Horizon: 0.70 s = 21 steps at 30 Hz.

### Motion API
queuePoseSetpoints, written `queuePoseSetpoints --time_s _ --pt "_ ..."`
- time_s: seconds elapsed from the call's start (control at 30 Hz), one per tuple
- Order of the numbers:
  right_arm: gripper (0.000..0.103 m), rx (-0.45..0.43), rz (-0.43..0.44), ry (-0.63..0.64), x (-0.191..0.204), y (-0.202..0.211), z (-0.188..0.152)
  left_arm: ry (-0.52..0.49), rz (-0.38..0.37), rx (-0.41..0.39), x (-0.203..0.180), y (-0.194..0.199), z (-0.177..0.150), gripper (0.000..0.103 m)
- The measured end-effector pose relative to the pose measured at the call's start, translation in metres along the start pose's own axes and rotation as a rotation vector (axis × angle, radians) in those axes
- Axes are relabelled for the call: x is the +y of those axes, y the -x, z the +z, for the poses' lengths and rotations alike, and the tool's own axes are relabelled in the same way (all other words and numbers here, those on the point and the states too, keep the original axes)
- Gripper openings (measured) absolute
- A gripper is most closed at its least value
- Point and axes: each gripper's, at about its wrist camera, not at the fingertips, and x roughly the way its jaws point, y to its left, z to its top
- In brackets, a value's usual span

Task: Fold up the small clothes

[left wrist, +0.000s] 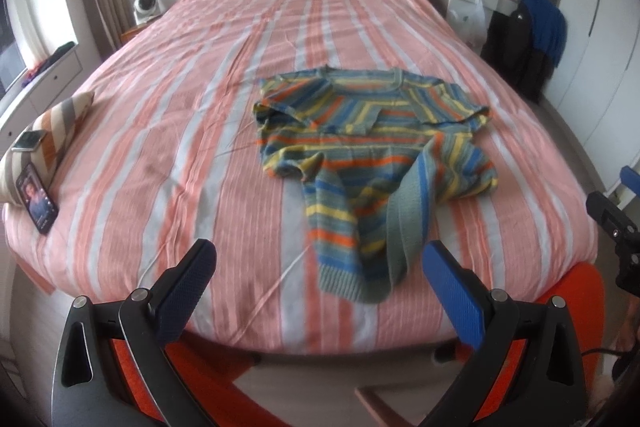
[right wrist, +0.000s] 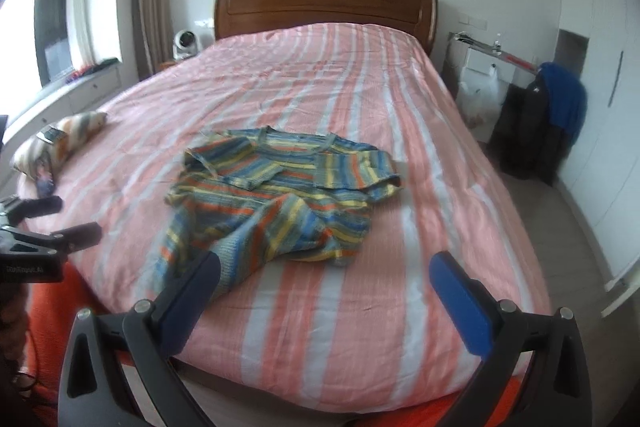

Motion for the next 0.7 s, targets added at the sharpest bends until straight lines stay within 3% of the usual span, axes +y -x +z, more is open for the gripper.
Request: queuePoseSetpoints --time_s 0.27,0.7 --pt "0.103 0.040 -0.060 -0.007 -0.007 -0.012 -0.003 -0.005 0.027 0.011 0.000 -0.009 -0.002 0.103" --pt "0.103 0.066 -0.080 0.009 -0.001 -0.020 0.000 -0.008 0.046 0.051 -0.001 -0.021 -0.008 0.103"
